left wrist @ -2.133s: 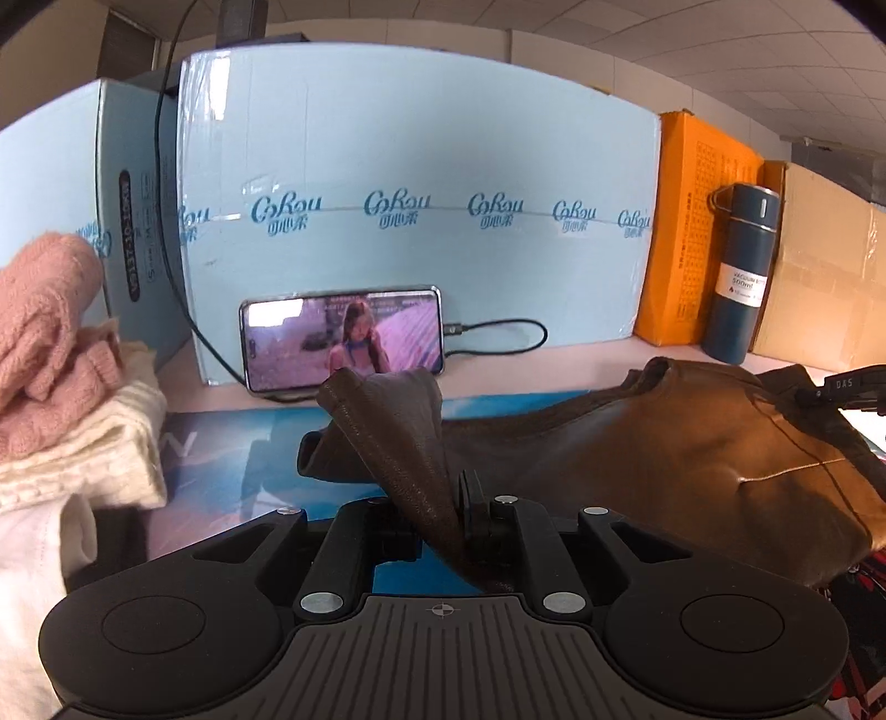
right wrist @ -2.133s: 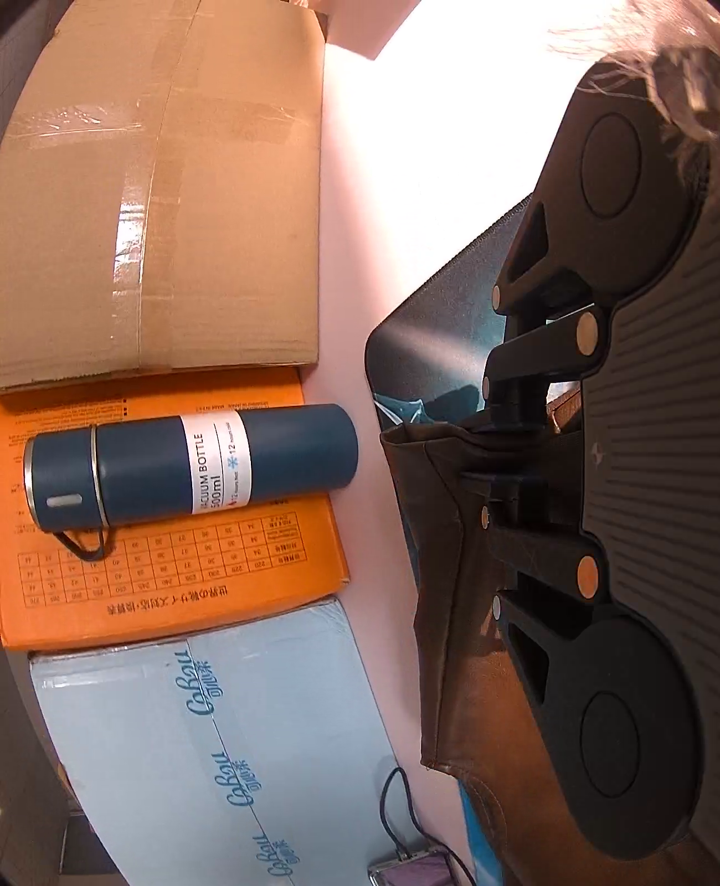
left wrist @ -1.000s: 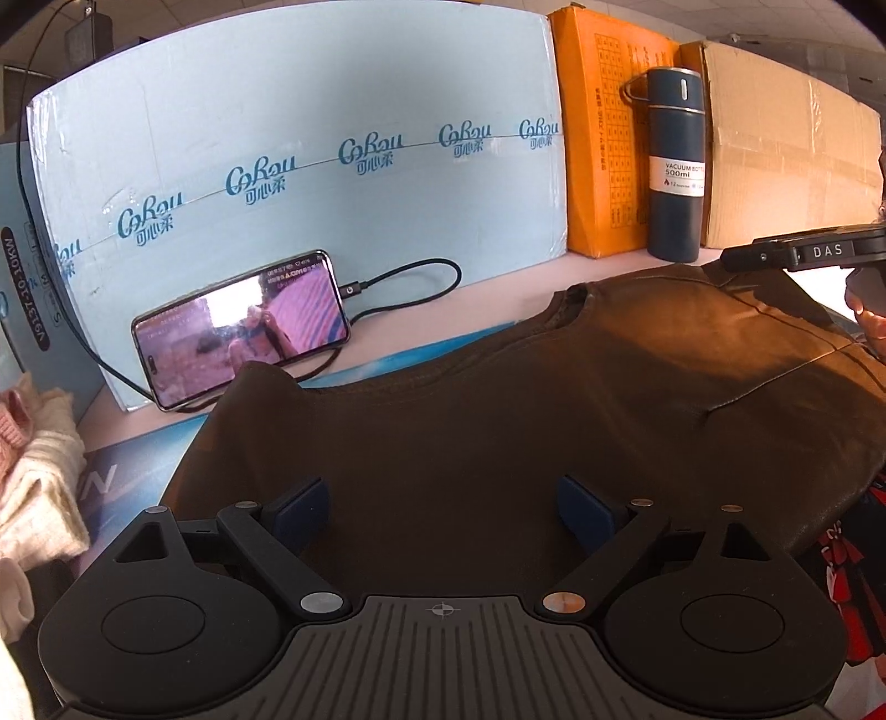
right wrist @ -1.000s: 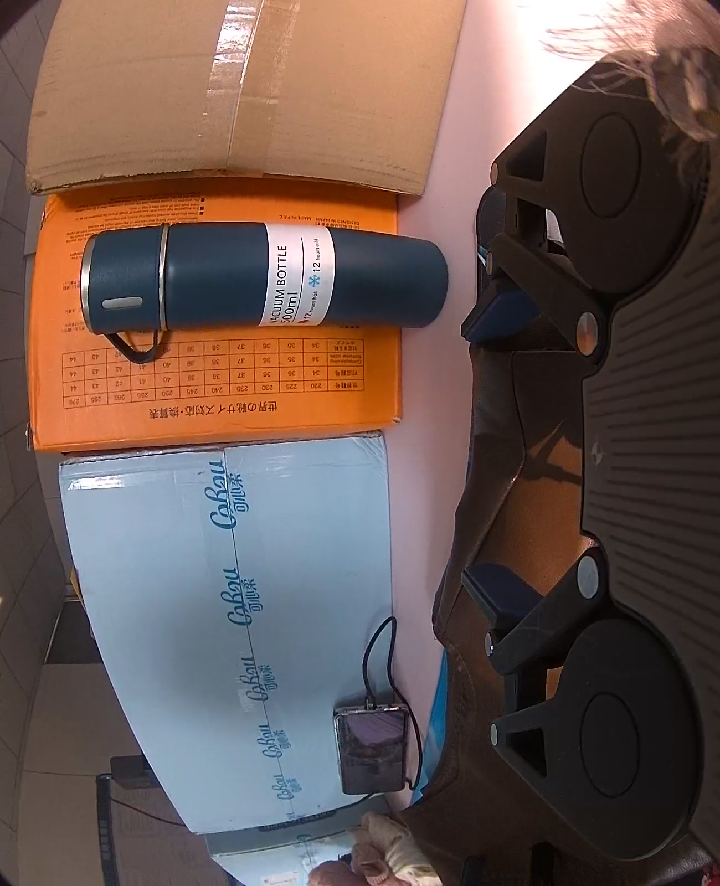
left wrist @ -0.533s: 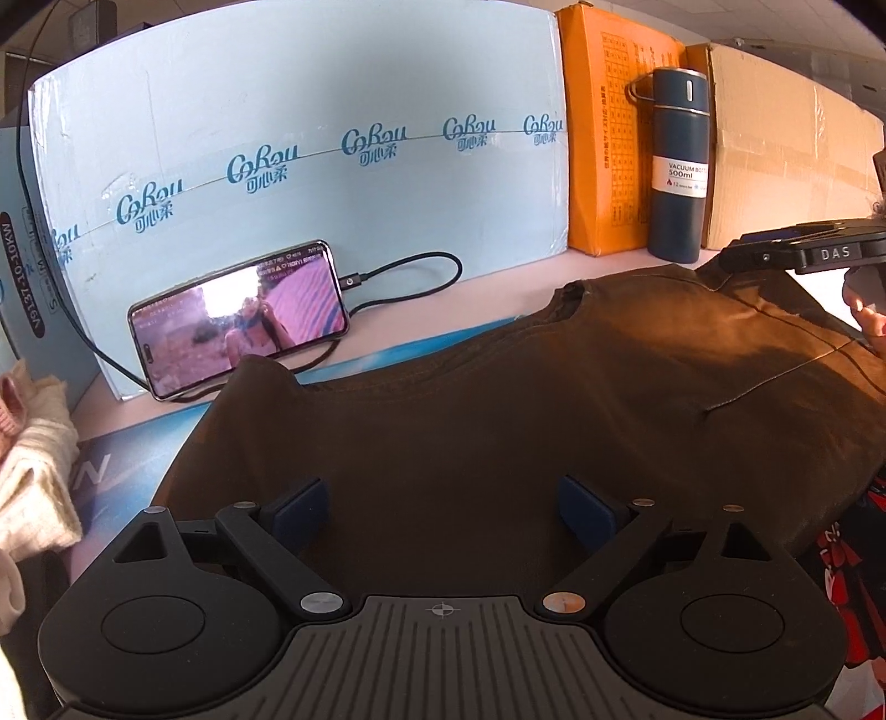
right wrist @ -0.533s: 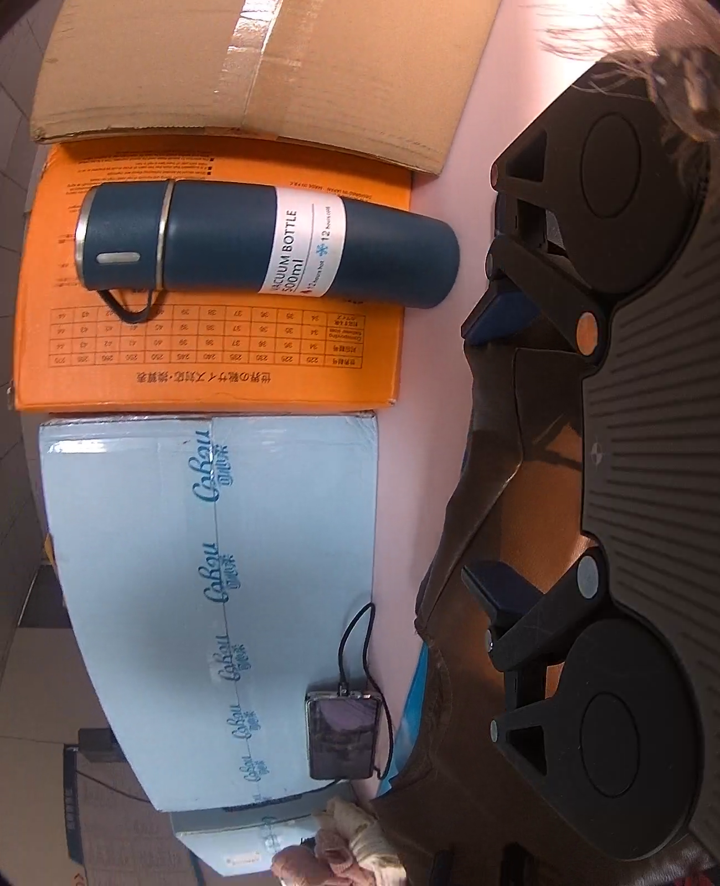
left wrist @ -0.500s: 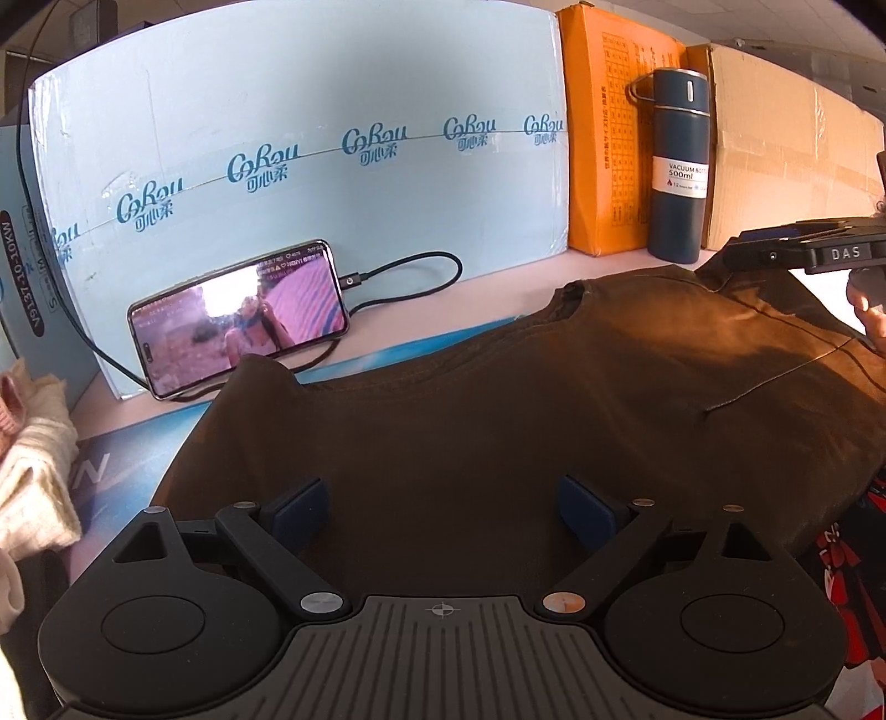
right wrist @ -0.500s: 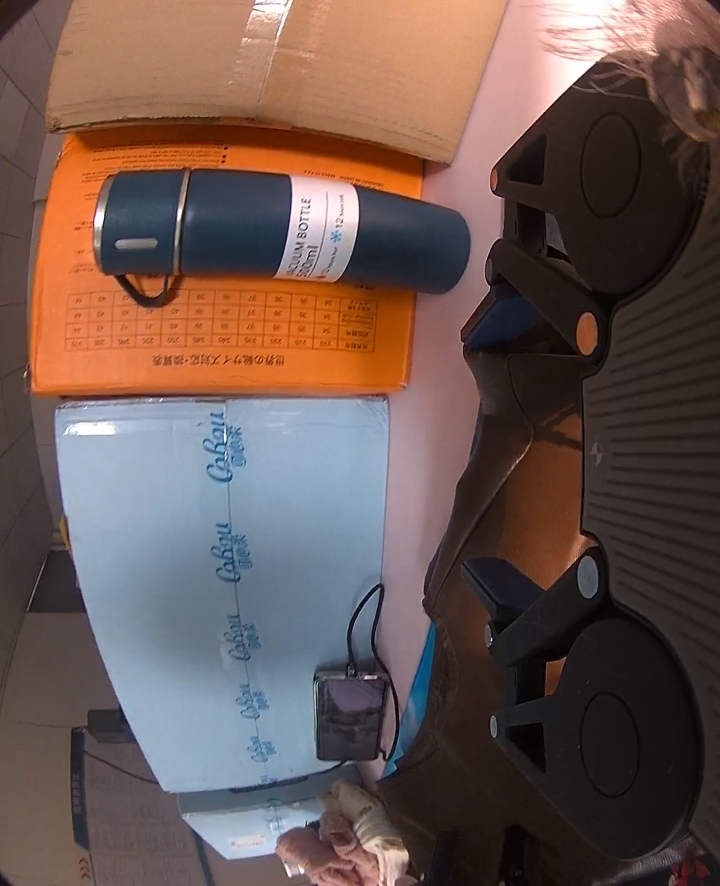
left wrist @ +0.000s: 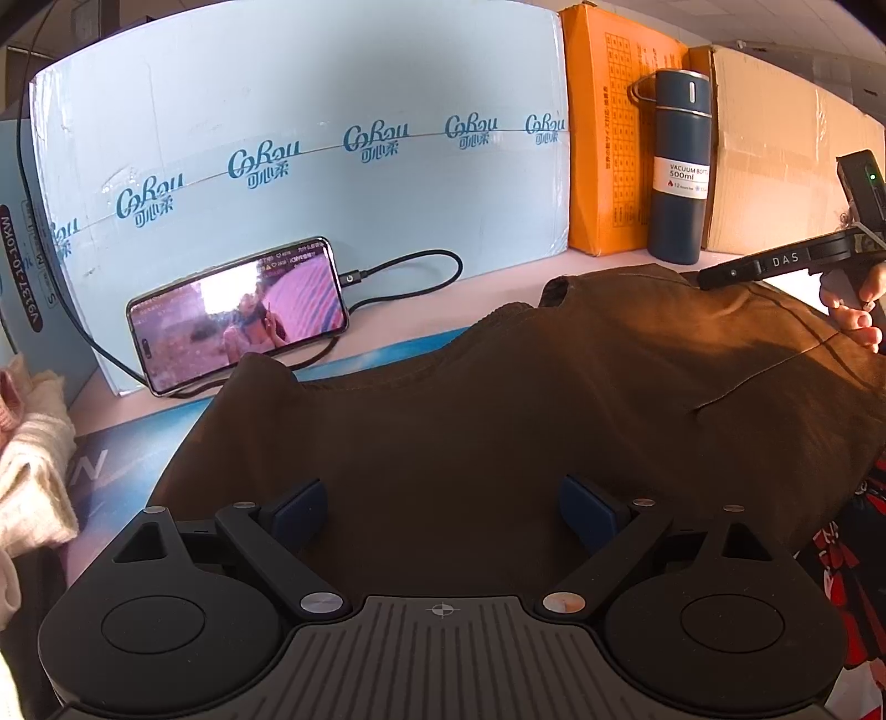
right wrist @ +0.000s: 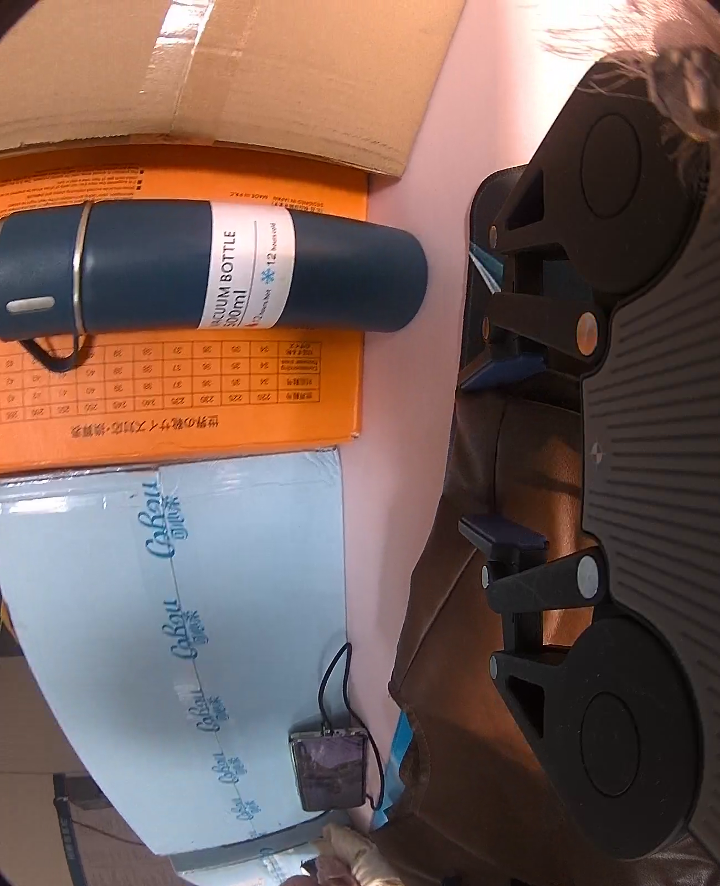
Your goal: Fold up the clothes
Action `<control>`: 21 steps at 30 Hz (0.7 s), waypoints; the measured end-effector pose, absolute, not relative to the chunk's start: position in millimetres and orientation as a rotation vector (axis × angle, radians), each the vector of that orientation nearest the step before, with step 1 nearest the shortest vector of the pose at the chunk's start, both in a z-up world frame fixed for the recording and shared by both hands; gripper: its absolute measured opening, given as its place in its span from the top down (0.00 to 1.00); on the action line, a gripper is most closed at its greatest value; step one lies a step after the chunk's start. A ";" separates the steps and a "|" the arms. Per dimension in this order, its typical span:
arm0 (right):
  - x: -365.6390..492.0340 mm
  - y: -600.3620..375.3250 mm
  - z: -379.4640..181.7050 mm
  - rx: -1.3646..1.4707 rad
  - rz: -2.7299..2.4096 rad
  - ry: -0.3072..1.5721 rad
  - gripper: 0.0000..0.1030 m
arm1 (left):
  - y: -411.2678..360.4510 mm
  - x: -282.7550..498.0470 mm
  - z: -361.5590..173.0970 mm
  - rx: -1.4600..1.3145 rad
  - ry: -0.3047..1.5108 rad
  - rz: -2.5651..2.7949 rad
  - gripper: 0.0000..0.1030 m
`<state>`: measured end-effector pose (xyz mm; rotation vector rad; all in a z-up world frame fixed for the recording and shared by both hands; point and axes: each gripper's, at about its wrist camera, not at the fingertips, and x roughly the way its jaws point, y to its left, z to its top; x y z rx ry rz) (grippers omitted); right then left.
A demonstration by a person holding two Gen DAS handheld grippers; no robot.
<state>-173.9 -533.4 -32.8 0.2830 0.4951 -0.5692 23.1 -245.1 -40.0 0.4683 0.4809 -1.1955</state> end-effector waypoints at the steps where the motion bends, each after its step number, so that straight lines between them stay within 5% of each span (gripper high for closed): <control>1: -174.0 -534.3 -33.0 0.289 -0.573 0.497 0.52 | -245.1 23.1 -40.0 0.468 0.481 -1.196 0.09; 4: -173.0 -531.1 -32.6 0.276 -0.554 0.501 0.32 | -244.8 23.8 -39.8 0.468 0.481 -1.196 0.09; 11: -169.9 -530.6 -34.2 0.269 -0.557 0.527 0.31 | -244.8 22.7 -39.9 0.471 0.475 -1.193 0.09; 16: -171.3 -529.8 -34.2 0.265 -0.566 0.532 0.58 | -245.0 22.2 -39.8 0.471 0.475 -1.193 0.09; 21: -172.5 -530.0 -34.1 0.275 -0.565 0.530 0.59 | -244.9 21.4 -39.6 0.474 0.470 -1.192 0.09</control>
